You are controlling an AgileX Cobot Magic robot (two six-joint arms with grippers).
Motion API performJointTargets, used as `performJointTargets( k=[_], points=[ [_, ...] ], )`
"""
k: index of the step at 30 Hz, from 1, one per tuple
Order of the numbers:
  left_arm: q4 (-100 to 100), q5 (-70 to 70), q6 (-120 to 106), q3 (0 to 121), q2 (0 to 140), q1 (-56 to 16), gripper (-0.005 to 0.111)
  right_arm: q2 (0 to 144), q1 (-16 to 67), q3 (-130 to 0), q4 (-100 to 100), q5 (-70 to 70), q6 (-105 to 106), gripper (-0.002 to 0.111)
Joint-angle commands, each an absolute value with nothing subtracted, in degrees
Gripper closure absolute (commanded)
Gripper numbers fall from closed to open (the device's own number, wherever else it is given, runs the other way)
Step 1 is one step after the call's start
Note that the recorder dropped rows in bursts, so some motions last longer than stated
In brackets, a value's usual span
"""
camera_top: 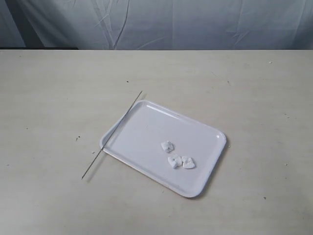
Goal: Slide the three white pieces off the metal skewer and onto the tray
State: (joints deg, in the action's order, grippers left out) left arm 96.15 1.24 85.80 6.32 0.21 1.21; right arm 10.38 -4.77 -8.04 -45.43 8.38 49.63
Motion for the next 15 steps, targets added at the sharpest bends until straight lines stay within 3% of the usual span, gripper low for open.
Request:
performJointTargets(
  k=[1,15],
  points=[
    [99.9,4.7,85.4,1.5,0.0,0.9,0.078,8.7,-4.5,-3.9,-37.2,4.8,49.8,0.109],
    [96.5,1.5,85.4,0.0,0.0,1.0,0.078,1.9,-4.5,0.0,-12.6,-11.2,49.8,0.109]
  ],
)
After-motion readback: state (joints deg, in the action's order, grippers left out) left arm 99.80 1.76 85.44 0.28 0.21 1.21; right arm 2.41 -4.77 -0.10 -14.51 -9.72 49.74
